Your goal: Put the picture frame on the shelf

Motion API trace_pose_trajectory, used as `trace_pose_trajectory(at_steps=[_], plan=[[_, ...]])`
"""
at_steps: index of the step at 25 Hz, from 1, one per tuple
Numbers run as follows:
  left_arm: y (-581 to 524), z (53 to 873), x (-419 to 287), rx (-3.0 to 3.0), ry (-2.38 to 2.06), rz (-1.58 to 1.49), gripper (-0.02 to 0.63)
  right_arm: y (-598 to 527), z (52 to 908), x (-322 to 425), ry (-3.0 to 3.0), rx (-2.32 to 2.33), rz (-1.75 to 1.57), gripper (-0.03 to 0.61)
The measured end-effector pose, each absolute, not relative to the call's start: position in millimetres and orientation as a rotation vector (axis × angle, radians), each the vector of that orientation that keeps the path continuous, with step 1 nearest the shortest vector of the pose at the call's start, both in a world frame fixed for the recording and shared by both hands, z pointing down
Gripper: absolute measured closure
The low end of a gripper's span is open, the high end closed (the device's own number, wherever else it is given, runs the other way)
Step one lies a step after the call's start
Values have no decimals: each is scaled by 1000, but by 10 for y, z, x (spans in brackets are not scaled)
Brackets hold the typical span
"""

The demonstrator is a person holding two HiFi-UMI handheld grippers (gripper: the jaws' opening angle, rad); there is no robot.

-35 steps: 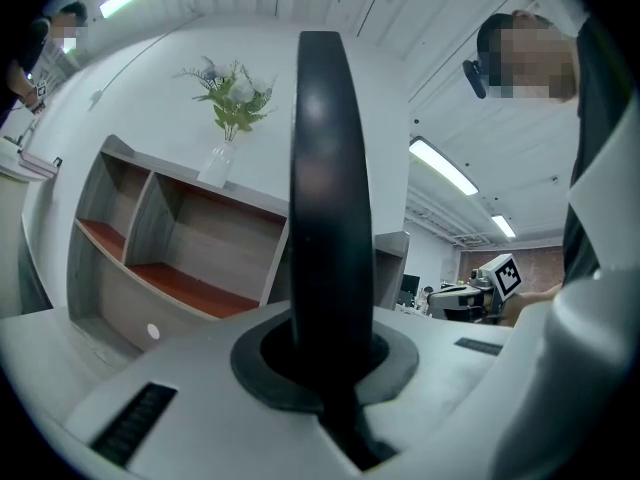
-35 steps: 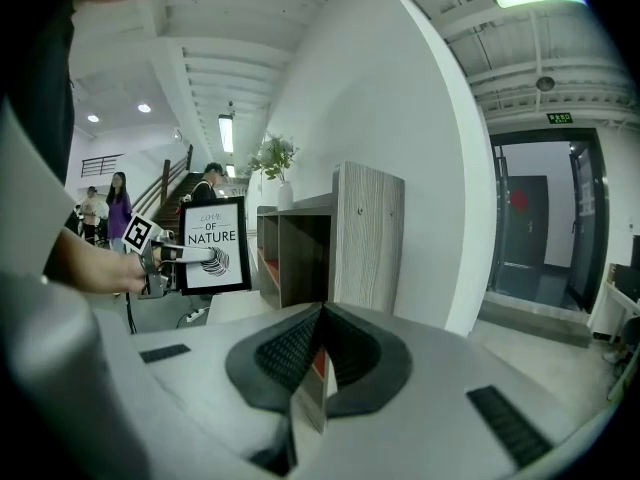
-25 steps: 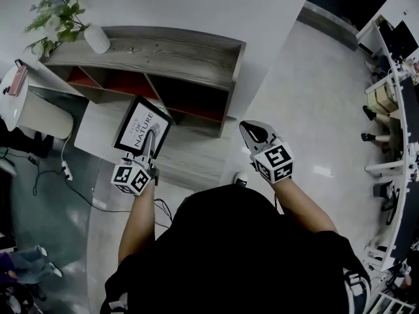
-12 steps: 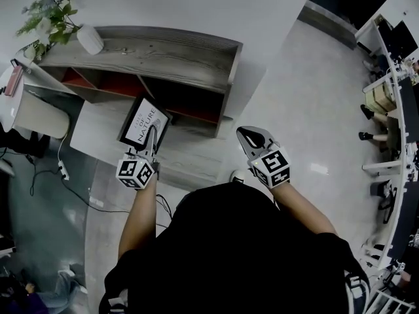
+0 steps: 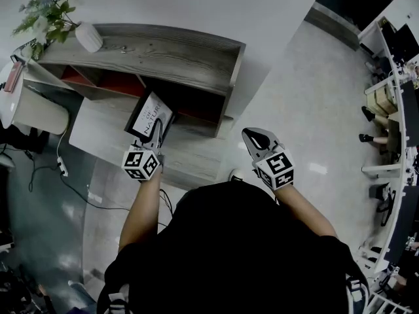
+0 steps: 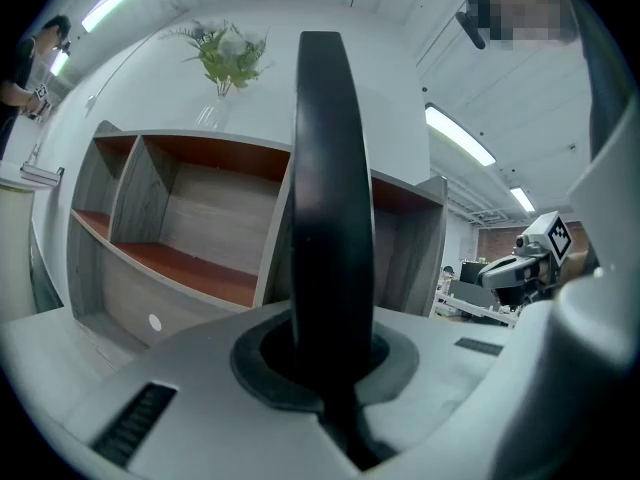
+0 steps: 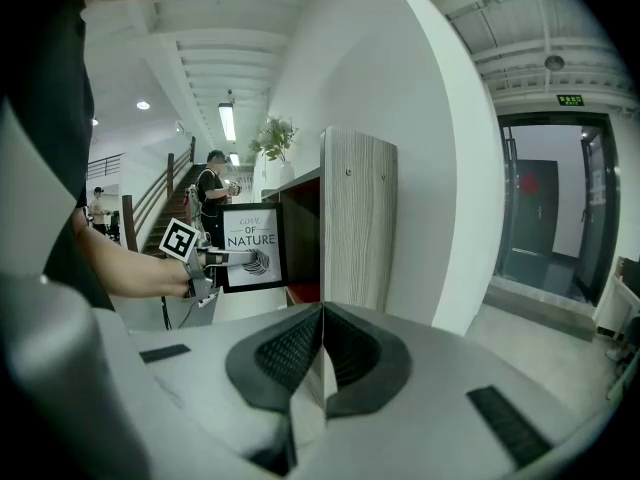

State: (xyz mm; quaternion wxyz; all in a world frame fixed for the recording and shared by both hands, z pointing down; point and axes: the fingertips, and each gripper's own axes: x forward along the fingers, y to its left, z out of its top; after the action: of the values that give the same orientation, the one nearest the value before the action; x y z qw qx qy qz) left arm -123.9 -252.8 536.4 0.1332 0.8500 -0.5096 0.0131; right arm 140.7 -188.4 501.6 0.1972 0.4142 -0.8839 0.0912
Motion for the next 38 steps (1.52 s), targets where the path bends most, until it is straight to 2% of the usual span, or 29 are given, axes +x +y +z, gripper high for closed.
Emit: trace_pose_trajectory(at_steps=[38], plan=[[-3201,5740,-1139,2385,-1528,70,586,-2090,5187,1399,-2447,1134,290,565]])
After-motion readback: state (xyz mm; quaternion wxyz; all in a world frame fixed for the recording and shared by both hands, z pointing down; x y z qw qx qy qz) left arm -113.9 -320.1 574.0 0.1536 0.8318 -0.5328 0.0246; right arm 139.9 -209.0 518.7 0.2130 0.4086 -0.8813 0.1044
